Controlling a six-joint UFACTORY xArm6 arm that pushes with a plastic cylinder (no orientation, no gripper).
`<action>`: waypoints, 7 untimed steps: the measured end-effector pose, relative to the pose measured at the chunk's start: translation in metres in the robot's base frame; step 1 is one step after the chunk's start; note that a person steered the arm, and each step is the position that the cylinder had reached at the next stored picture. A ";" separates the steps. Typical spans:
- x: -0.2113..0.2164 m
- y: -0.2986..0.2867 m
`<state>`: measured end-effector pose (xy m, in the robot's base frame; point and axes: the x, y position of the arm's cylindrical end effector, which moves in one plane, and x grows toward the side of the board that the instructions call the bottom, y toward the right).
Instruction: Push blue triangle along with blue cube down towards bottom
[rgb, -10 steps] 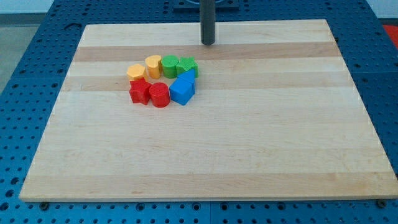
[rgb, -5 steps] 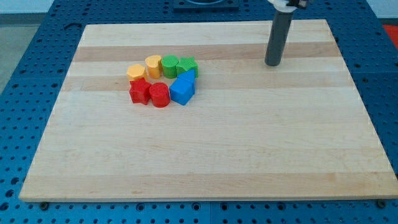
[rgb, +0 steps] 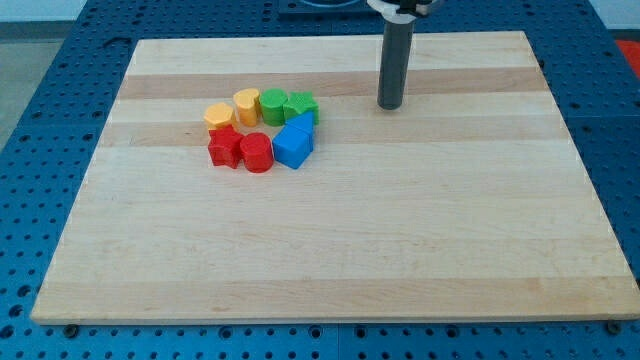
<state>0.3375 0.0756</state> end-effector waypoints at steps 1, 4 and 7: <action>0.000 -0.001; 0.009 -0.063; 0.035 -0.116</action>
<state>0.3726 -0.0403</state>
